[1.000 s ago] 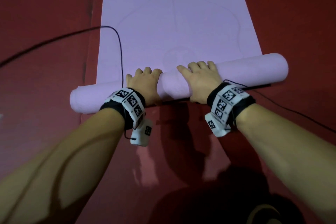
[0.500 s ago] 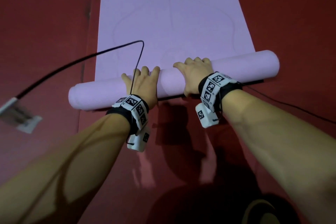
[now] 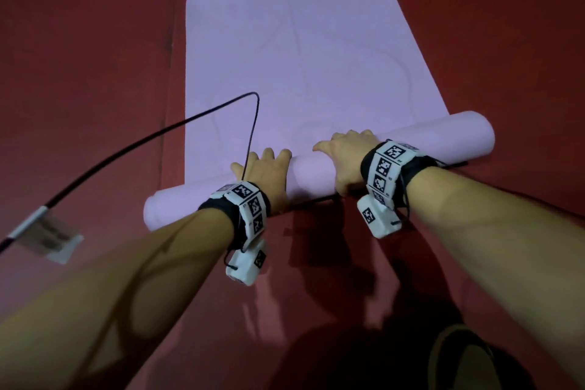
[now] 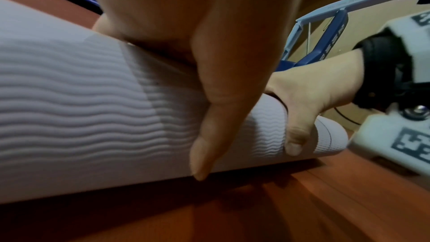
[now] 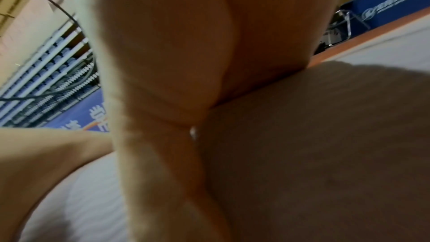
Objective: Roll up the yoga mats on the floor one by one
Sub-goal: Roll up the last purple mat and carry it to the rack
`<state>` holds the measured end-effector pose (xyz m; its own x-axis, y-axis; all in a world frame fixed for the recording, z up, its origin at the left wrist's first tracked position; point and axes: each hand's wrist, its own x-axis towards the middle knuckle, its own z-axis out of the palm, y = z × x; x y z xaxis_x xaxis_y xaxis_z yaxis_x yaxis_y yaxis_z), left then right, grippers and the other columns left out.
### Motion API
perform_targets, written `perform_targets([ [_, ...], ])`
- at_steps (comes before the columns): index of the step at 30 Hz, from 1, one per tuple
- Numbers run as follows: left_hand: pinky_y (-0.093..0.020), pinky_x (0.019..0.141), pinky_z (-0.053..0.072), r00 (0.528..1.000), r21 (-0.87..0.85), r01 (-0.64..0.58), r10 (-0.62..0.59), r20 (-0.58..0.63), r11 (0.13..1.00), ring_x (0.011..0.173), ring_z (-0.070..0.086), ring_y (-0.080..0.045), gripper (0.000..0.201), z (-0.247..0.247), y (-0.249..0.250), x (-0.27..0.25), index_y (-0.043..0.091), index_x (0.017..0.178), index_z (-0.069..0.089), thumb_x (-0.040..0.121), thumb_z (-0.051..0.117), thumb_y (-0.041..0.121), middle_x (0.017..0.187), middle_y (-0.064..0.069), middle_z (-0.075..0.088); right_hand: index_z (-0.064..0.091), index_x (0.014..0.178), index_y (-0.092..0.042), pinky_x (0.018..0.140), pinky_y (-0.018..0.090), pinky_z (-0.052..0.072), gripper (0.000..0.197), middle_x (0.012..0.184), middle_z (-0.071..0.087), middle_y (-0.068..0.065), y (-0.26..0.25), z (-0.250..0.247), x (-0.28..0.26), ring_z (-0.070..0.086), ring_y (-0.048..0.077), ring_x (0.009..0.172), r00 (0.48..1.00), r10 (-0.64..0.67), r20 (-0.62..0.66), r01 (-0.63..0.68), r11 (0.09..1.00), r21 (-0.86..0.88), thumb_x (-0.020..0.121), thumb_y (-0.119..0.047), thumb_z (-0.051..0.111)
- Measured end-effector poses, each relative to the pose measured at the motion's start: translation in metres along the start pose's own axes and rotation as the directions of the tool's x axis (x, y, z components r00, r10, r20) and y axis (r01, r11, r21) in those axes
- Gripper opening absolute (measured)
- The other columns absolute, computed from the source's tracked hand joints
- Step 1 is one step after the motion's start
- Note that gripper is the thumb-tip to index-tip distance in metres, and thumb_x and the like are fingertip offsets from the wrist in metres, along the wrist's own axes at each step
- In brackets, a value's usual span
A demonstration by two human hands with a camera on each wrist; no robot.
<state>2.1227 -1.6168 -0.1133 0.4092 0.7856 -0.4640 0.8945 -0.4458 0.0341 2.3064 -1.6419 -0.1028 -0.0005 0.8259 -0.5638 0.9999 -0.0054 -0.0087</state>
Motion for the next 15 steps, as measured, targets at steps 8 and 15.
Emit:
perform_targets([
  [8, -0.051, 0.085, 0.035, 0.982, 0.011, -0.049, 0.046, 0.182, 0.999, 0.123, 0.042, -0.032, 0.091, 0.016, 0.011, -0.022, 0.029, 0.135, 0.035, 0.062, 0.089, 0.036, 0.128, -0.002, 0.045, 0.046, 0.127, -0.039, 0.084, 0.04, 0.04, 0.089, 0.106, 0.058, -0.005, 0.002, 0.022, -0.025, 0.059, 0.024, 0.101, 0.993, -0.052, 0.103, 0.05, 0.999, 0.02, 0.048, -0.037, 0.086],
  [15, -0.045, 0.093, 0.044, 0.965, -0.043, -0.069, 0.077, 0.252, 0.997, 0.125, 0.048, -0.038, 0.083, 0.006, 0.003, 0.003, 0.027, 0.144, 0.036, 0.074, 0.081, 0.035, 0.131, -0.01, 0.049, 0.016, 0.153, -0.034, 0.109, 0.052, 0.029, 0.114, 0.141, 0.04, 0.003, 0.0, 0.042, -0.042, 0.042, 0.028, 0.126, 0.991, -0.063, -0.118, 0.047, 0.99, -0.13, 0.061, -0.047, 0.083],
])
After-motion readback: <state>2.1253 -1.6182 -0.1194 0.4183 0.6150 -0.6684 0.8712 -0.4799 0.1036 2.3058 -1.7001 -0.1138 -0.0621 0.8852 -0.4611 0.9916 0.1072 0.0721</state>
